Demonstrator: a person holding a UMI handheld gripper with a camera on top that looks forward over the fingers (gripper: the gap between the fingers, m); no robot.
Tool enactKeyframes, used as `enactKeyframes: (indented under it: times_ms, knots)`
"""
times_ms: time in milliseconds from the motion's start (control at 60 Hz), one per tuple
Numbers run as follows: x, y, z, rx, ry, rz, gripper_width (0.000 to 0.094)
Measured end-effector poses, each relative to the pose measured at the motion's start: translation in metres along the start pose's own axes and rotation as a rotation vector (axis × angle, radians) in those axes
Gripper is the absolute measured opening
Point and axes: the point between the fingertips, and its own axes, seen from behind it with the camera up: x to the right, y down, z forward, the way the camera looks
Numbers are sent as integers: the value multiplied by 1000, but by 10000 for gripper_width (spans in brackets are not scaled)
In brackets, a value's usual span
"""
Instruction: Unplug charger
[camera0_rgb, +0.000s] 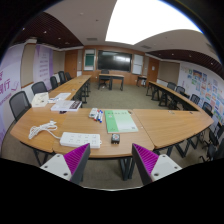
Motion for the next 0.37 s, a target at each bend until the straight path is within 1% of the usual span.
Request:
enactKeyframes:
  times_ms: [150,367]
  knots:
    - [-3,-1,-39,28,2,-15,856]
    - [-7,0,-58,44,2,-22,856]
